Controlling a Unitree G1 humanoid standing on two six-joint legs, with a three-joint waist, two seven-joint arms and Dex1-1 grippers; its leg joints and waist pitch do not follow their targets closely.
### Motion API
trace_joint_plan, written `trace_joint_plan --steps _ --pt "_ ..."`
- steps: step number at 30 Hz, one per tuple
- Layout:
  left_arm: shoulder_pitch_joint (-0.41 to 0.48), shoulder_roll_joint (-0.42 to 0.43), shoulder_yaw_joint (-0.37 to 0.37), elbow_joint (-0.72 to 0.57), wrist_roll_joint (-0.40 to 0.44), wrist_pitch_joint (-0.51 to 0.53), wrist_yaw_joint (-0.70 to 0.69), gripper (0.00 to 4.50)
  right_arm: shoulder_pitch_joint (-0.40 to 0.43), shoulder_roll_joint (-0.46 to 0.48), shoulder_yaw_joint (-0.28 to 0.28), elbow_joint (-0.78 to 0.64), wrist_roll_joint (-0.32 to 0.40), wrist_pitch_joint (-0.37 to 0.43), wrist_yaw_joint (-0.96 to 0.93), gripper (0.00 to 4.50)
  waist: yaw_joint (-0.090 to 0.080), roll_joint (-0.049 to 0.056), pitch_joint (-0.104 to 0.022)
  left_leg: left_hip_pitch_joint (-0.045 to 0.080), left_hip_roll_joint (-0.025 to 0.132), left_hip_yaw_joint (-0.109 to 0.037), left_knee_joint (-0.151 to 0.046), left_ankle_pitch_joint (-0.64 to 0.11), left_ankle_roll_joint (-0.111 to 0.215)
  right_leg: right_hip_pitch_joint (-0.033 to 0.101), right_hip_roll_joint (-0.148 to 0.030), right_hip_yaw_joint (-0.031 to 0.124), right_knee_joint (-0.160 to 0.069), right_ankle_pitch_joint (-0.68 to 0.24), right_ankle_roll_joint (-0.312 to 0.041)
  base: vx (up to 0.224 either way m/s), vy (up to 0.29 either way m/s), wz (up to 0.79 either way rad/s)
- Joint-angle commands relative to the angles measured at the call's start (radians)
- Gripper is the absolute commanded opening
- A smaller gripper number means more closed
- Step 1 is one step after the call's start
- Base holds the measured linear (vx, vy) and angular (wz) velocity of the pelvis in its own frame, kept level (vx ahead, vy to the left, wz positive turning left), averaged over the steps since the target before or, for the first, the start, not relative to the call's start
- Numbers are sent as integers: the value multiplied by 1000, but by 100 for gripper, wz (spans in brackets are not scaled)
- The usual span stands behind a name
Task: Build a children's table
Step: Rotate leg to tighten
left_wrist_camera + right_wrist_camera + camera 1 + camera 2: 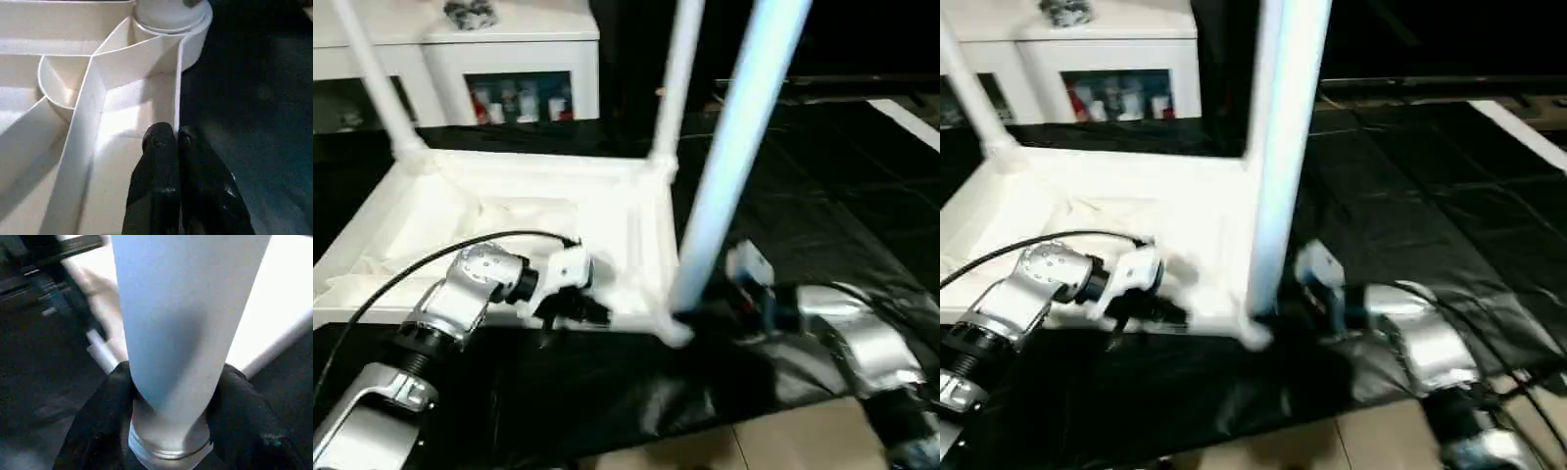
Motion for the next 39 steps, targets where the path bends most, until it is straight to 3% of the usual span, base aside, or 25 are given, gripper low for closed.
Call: trace_joint_plan --steps 1,4,7,9,13,15,16,17,20,23,28,36,39 --pt "-35 -63 30 -89 -37 77 69 0 -39 55 19 71 -47 27 -128 196 -11 3 -61 25 47 -36 -85 -356 -54 30 -61 32 -88 -436 -158 0 0 0" --pt "-44 -123 54 -142 -18 185 201 0 -108 151 1 186 -87 42 -318 195 -28 1 -66 19 44 -36 -82 -330 -46 35 -59 32 -83 -371 -176 0 0 0" --pt "-41 -160 61 -189 -8 248 267 0 -151 206 -18 257 -114 45 -445 195 -35 1 -68 17 43 -32 -78 -283 -31 37 -57 33 -80 -306 -193 0 0 0" --pt "-21 -197 54 -260 -2 308 313 0 -200 254 -45 337 -128 36 -555 195 -42 -1 -74 12 42 -28 -72 -210 -8 42 -55 33 -72 -214 -218 0 0 0" --pt "-6 -197 39 -287 7 315 326 0 -234 273 -64 385 -126 23 -598 195 -44 4 -79 9 41 -25 -67 -142 28 48 -50 33 -58 -78 -246 0 0 0" --pt "-1 -192 36 -289 13 320 341 0 -245 278 -79 398 -125 21 -610 195 -41 4 -79 10 40 -21 -63 -106 61 48 -49 32 -53 -10 -268 0 0 0" --pt "2 -189 35 -296 15 326 345 0 -249 279 -85 403 -124 14 -612 195 -40 6 -78 12 41 -20 -63 -116 61 47 -50 32 -55 -22 -268 0 0 0" --pt "4 -189 35 -302 16 332 347 0 -251 281 -89 407 -123 9 -613 230 -39 6 -77 13 42 -20 -64 -128 59 47 -50 32 -57 -38 -267 0 0 0" --pt "12 -178 32 -316 17 348 355 0 -247 271 -93 404 -118 -9 -606 230 -40 8 -71 16 46 -23 -72 -206 20 43 -50 32 -67 -156 -241 0 0 0" --pt "17 -155 35 -298 21 326 345 0 -214 240 -87 351 -110 -18 -559 271 -37 7 -70 20 46 -23 -73 -238 5 39 -49 34 -72 -187 -221 0 0 0" --pt "14 -106 51 -238 32 270 326 0 -129 142 -74 213 -78 -58 -381 311 -13 6 -71 21 45 -20 -71 -213 21 40 -49 35 -70 -146 -213 0 0 0" --pt "15 -54 52 -191 26 211 280 0 -45 -2 -52 67 -37 -78 -165 376 -9 1 -70 15 43 -23 -70 -225 31 43 -50 33 -75 -200 -196 0 0 0" --pt "17 16 23 -124 21 78 167 0 20 -114 -44 -13 -9 -100 12 399 -7 0 -70 13 44 -25 -70 -226 47 45 -51 33 -76 -197 -190 0 0 0"
